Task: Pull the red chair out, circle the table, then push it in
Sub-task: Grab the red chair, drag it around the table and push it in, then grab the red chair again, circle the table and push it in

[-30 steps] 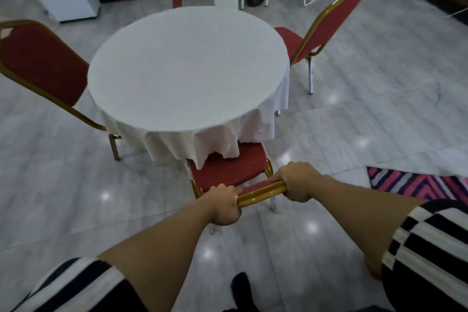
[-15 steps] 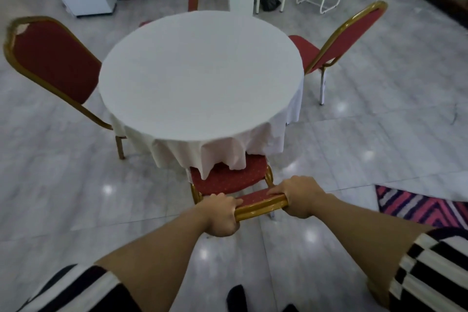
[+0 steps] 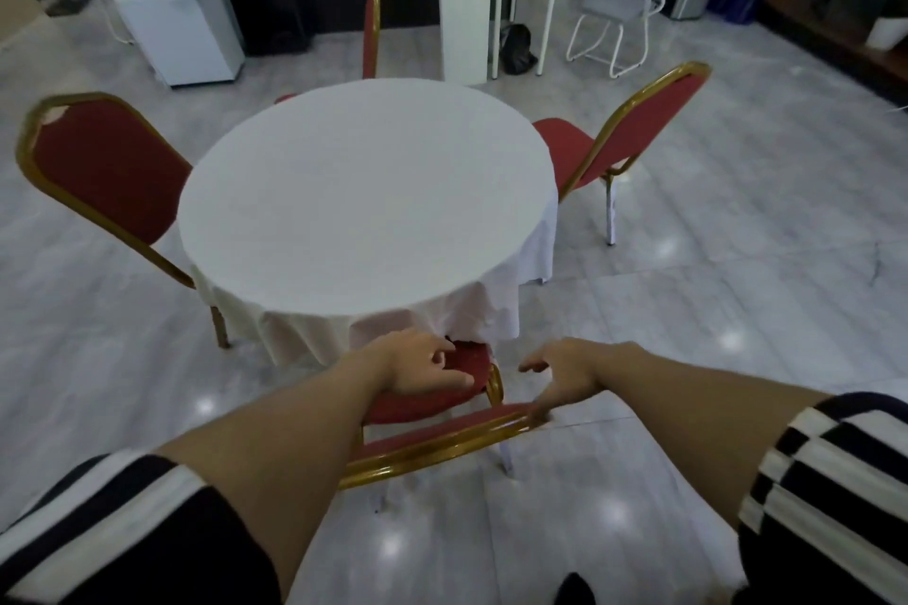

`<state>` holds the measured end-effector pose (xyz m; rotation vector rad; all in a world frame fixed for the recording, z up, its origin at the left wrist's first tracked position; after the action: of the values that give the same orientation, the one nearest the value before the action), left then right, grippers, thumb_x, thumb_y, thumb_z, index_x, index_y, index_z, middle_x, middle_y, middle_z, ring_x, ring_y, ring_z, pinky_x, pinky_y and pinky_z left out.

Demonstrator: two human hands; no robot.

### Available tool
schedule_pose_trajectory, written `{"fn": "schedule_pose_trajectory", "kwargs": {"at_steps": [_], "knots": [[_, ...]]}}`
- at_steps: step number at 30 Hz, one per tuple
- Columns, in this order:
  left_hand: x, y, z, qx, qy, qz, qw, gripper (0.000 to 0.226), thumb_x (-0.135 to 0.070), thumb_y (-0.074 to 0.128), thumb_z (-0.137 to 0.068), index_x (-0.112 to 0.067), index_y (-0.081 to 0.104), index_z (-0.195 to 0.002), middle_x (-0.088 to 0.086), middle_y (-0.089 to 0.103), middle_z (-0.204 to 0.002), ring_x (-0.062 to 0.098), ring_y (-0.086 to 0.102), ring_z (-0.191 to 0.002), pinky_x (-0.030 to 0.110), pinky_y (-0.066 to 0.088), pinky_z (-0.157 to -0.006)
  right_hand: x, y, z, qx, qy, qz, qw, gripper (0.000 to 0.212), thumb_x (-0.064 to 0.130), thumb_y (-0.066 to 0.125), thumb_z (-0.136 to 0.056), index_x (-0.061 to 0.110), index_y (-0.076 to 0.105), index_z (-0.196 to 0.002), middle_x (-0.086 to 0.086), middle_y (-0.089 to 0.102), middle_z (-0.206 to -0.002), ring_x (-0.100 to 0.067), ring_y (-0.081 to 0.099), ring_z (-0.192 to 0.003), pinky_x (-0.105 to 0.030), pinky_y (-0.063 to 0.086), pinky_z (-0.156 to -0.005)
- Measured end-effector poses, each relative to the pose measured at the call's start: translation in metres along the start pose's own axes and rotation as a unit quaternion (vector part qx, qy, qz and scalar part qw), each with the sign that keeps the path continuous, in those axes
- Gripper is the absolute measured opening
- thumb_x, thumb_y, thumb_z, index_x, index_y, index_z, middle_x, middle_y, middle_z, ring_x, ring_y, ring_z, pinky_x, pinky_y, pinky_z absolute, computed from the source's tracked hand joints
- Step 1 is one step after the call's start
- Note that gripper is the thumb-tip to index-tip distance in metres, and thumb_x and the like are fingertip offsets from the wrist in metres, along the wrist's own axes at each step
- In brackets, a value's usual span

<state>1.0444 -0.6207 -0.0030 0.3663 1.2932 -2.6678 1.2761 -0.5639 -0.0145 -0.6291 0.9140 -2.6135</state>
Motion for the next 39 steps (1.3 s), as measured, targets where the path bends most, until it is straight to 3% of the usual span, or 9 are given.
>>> {"fn": "schedule_pose_trajectory", "kwargs": {"at_steps": [3, 6, 9, 12, 17, 28, 33, 39], "knots": [[-0.042, -0.024, -0.036, -0.007, -0.004, 0.008, 1.000, 0.066, -0.062, 0.058, -0.097, -0.022, 0.056, -0.149, 0.006, 0.061, -0.148, 0.029, 0.057, -0.132, 0.037, 0.044, -0.106, -0.044, -0.037, 0.005, -0.056, 0.042, -0.011, 0.997, 0.081, 0.052, 0.073, -0.092, 0.022, 0.043, -0.160, -0.008, 0.045, -0.164, -0.029, 0.045, -0.147, -0.043, 0.040, -0.118], [-0.081, -0.043, -0.082, -0.052, -0.014, -0.008, 0.999, 0.072, -0.061, 0.051, -0.096, -0.023, 0.046, -0.157, 0.009, 0.050, -0.159, 0.032, 0.050, -0.141, 0.044, 0.041, -0.114, -0.083, -0.072, 0.014, -0.119, 0.061, -0.025, 0.991, 0.074, 0.051, 0.066, -0.097, 0.021, 0.042, -0.161, -0.010, 0.038, -0.168, -0.032, 0.040, -0.151, -0.046, 0.037, -0.120], [-0.124, -0.062, -0.117, -0.075, -0.015, -0.028, 0.997, 0.073, -0.063, 0.042, -0.102, -0.026, 0.031, -0.164, 0.006, 0.032, -0.171, 0.031, 0.033, -0.154, 0.050, 0.028, -0.124, -0.117, -0.101, 0.027, -0.155, 0.070, -0.017, 0.985, 0.071, 0.056, 0.057, -0.101, 0.018, 0.043, -0.159, -0.009, 0.040, -0.167, -0.032, 0.042, -0.149, -0.045, 0.037, -0.117], [-0.175, -0.084, -0.140, -0.099, -0.005, -0.064, 0.993, 0.075, -0.064, 0.037, -0.104, -0.027, 0.019, -0.167, 0.006, 0.024, -0.174, 0.032, 0.025, -0.158, 0.052, 0.021, -0.126, -0.164, -0.125, 0.033, -0.188, 0.092, -0.025, 0.977, 0.079, 0.067, 0.053, -0.098, 0.018, 0.043, -0.159, -0.009, 0.041, -0.167, -0.032, 0.042, -0.150, -0.047, 0.038, -0.118], [-0.237, -0.118, -0.177, -0.133, 0.020, -0.115, 0.984, 0.077, -0.065, 0.037, -0.103, -0.028, 0.017, -0.167, 0.006, 0.028, -0.172, 0.037, 0.031, -0.154, 0.058, 0.022, -0.124, -0.235, -0.157, 0.032, -0.219, 0.133, -0.050, 0.965, 0.096, 0.082, 0.050, -0.088, 0.027, 0.032, -0.165, -0.007, 0.033, -0.172, -0.034, 0.037, -0.153, -0.057, 0.033, -0.121], [-0.295, -0.199, -0.327, -0.140, 0.070, -0.111, 0.981, 0.084, -0.075, 0.038, -0.097, -0.025, 0.027, -0.163, 0.009, 0.043, -0.165, 0.037, 0.043, -0.148, 0.063, 0.028, -0.120, -0.363, -0.263, 0.003, -0.226, 0.164, -0.048, 0.959, 0.097, 0.072, 0.061, -0.092, 0.023, 0.024, -0.167, -0.007, 0.036, -0.170, -0.031, 0.039, -0.152, -0.050, 0.036, -0.120], [-0.320, -0.255, -0.372, -0.170, 0.082, -0.104, 0.977, 0.067, -0.066, 0.044, -0.098, -0.012, 0.047, -0.139, 0.016, 0.063, -0.136, 0.041, 0.060, -0.123, 0.061, 0.041, -0.109, -0.410, -0.317, -0.012, -0.248, 0.172, -0.061, 0.951, 0.099, 0.072, 0.065, -0.088, 0.026, 0.024, -0.166, -0.006, 0.034, -0.171, -0.031, 0.038, -0.153, -0.051, 0.037, -0.120], [-0.350, -0.299, -0.427, -0.170, 0.081, -0.113, 0.976, 0.070, -0.067, 0.040, -0.098, -0.019, 0.042, -0.149, 0.012, 0.062, -0.141, 0.038, 0.060, -0.126, 0.061, 0.038, -0.113, -0.464, -0.365, -0.033, -0.251, 0.158, -0.075, 0.952, 0.104, 0.074, 0.068, -0.084, 0.030, 0.022, -0.167, -0.003, 0.031, -0.172, -0.030, 0.036, -0.154, -0.052, 0.036, -0.120]]}}
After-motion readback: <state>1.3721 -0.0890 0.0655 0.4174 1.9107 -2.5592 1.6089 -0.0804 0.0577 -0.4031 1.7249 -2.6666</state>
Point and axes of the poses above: each hand's wrist, its own z-axis away from the middle knuckle, its own y-axis out of the palm, x = y × z, the point moved 2 cm from there along -z, towards the middle knuckle
